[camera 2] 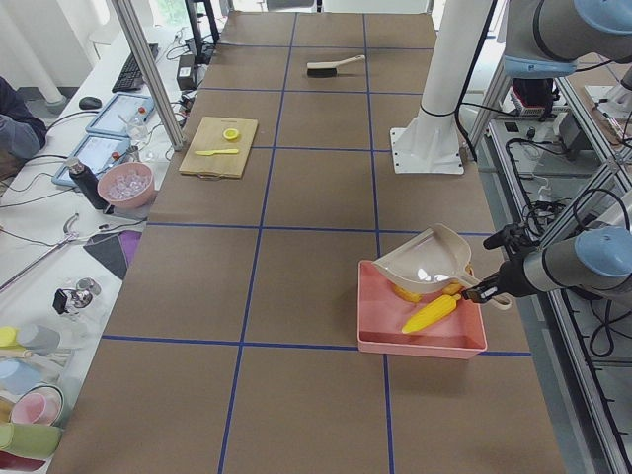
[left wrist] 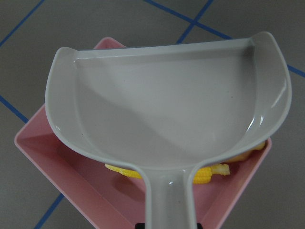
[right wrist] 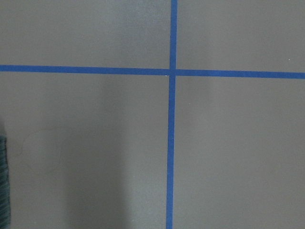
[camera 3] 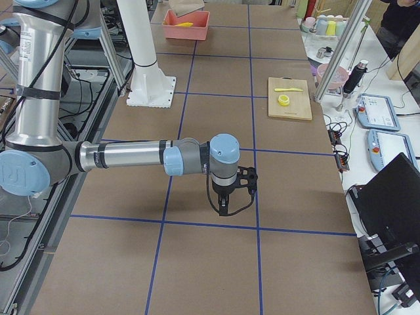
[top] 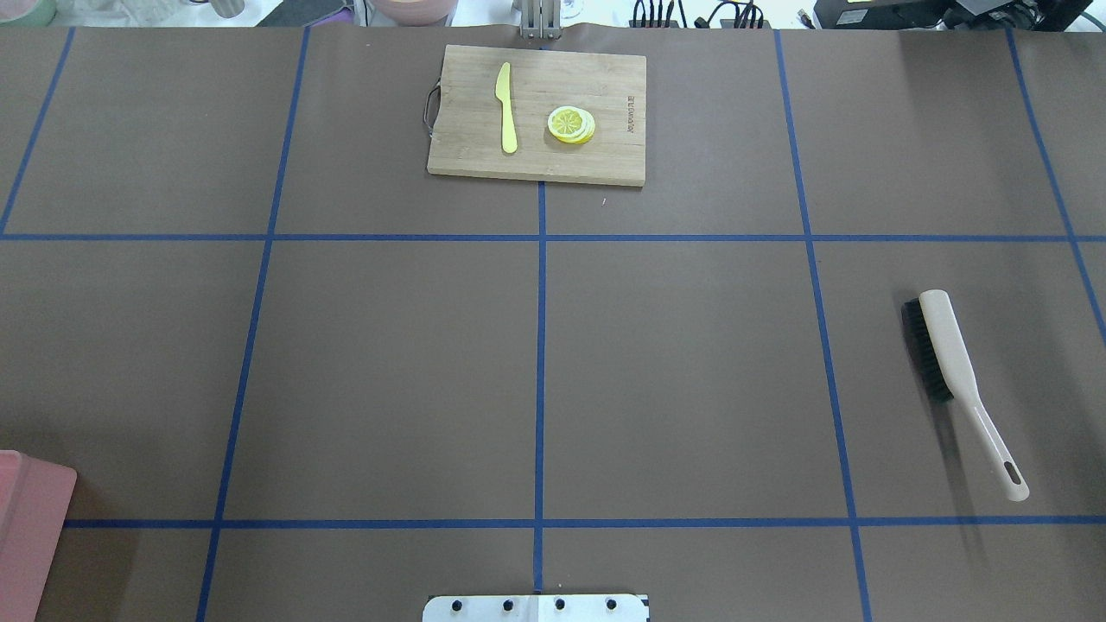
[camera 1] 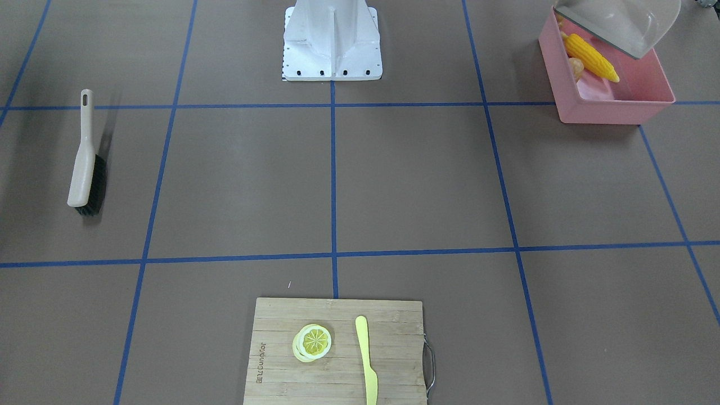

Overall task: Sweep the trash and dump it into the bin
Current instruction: 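Bring the empty dustpan back and lower it onto the table with the left gripper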

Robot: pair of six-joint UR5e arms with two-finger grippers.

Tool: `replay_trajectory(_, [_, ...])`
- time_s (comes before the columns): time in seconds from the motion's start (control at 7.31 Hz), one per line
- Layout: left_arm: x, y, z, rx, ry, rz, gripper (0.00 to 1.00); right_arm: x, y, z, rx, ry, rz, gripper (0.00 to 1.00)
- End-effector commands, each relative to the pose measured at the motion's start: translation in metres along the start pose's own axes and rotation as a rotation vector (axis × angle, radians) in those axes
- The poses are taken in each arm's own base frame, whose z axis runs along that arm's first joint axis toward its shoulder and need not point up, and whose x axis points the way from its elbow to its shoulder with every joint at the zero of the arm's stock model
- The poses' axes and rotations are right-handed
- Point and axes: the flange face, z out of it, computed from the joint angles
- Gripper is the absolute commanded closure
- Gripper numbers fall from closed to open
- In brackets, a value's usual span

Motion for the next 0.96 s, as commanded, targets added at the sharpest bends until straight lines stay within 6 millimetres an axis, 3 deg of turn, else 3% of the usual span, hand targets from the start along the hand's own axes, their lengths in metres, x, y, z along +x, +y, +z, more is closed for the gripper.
replay_trajectory(0.0, [-0.053,-0.044,0.02,0.033,0.037,0.15,1.0,0.0,0.0,-0.001,0.001,-0.001,0.0,0.0])
replay_trajectory(0.27, [-0.09,-0.085,0.049,0.033,0.063,0.267,1.0,-0.001,0.0,-0.002,0.003,-0.003,-0.002,0.0])
replay_trajectory(0.55, [-0.111,-0.15,0.091,0.065,0.099,0.349,1.0,-0.001,0.0,-0.002,0.003,-0.003,-0.002,0.0])
replay_trajectory(0.82, [-0.106,-0.202,0.122,0.104,0.124,0.455,1.0,-0.001,0.0,-0.002,0.003,-0.003,-0.002,0.0])
